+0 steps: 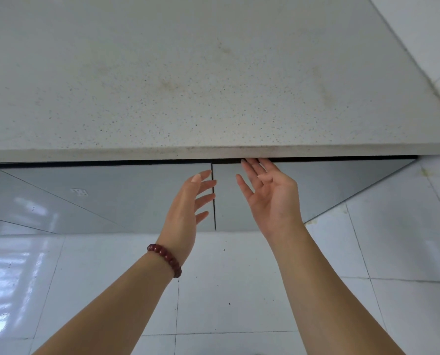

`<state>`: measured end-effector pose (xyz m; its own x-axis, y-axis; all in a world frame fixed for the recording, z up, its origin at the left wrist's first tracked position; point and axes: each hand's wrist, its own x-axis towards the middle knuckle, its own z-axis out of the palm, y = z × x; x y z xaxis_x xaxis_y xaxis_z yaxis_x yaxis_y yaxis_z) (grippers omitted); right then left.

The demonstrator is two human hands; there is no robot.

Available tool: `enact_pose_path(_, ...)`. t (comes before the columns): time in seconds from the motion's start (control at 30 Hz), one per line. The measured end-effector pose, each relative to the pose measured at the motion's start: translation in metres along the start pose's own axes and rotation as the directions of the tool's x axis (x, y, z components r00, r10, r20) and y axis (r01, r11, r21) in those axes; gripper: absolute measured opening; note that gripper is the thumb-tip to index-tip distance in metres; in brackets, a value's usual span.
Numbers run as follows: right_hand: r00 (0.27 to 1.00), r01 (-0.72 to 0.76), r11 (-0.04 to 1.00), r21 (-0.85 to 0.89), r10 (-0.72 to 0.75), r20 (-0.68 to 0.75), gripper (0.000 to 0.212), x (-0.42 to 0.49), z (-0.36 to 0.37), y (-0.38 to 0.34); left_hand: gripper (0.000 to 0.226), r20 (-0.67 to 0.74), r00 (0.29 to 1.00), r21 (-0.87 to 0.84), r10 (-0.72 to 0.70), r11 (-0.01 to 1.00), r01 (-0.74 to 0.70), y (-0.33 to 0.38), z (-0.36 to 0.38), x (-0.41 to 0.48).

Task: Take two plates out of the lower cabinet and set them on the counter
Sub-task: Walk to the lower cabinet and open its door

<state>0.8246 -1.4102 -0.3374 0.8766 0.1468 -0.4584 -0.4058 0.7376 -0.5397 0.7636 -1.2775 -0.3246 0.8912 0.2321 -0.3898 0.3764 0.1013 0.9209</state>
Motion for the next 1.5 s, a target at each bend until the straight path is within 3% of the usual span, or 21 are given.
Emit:
enact_pose_path(0.33,0.998,-0.027,1.000,0.007,0.027,-0.064,0.054,-0.031,-0.010,0.004,0.049,-0.008,0.997,0.032,0.077,0.997,-0.077,0.014,0.005,-0.027)
enact_pose_path(0.47,0.996,-0.030,0.999,-0.039,0.027,-0.081,0.056,-0.045,-0.020,0.004,0.053,0.005,1.000,-0.018,0.021,1.000,-0.021,0.018,0.010,-0.034)
enact_pose_path(0.63,0.994,-0.033,0.995,-0.099,0.022,-0.111,0.050,-0.060,-0.028,0.002,0.063,0.101,0.994,0.080,-0.031,0.997,0.023,0.015,0.017,-0.042)
enact_pose_path(0.93,0.989,-0.073,0.984,-0.160,0.051,-0.137,0.049,-0.096,-0.038,0.003,0.064,0.076,0.993,0.113,-0.095,0.990,0.086,0.010,0.026,-0.076)
enact_pose_path(1.2,0.981,-0.069,0.913,-0.403,-0.010,-0.192,0.024,-0.142,-0.045,0.015,0.087,0.134,0.984,0.172,-0.114,0.981,0.090,-0.006,0.033,-0.107)
enact_pose_path(1.4,0.966,-0.053,0.934,-0.354,-0.041,-0.255,0.034,-0.174,-0.052,0.020,0.084,0.218,0.965,0.208,-0.144,0.973,0.098,-0.016,0.036,-0.131)
enact_pose_path(1.5,0.957,-0.031,0.941,-0.338,-0.069,-0.280,0.027,-0.191,-0.056,0.025,0.087,0.259,0.954,0.216,-0.154,0.971,0.098,-0.022,0.037,-0.143)
